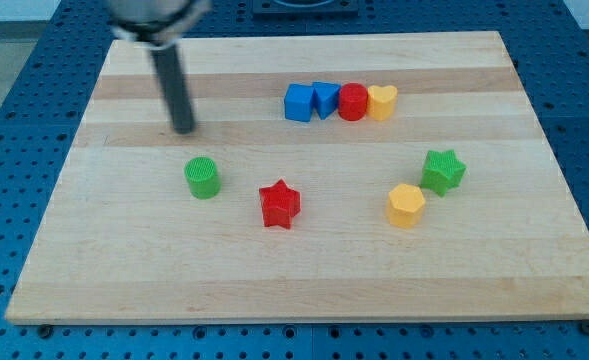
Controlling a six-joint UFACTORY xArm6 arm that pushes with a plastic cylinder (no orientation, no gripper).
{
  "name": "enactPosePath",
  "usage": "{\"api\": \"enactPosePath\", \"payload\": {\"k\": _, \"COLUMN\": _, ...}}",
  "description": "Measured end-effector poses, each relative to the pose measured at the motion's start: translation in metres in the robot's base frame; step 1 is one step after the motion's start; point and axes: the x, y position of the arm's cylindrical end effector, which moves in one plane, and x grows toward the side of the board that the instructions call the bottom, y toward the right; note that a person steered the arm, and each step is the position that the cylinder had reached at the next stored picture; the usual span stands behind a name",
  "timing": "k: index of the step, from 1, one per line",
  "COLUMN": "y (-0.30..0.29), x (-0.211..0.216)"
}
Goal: Move the green circle parallel to the left of the blue cube
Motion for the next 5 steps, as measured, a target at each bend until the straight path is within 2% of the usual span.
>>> {"api": "enactPosePath", "payload": {"k": 1, "y": -0.091, "x": 0.050}}
{"api": "enactPosePath", "payload": {"k": 2, "y": -0.102, "x": 0.126}}
{"api": "enactPosePath", "payload": {"k": 3, "y": -0.058, "x": 0.178}}
{"api": "enactPosePath", "payload": {"k": 4, "y": 0.007, "x": 0.163}}
{"api": "enactPosePath", "payload": {"k": 5, "y": 0.077, "x": 0.106}}
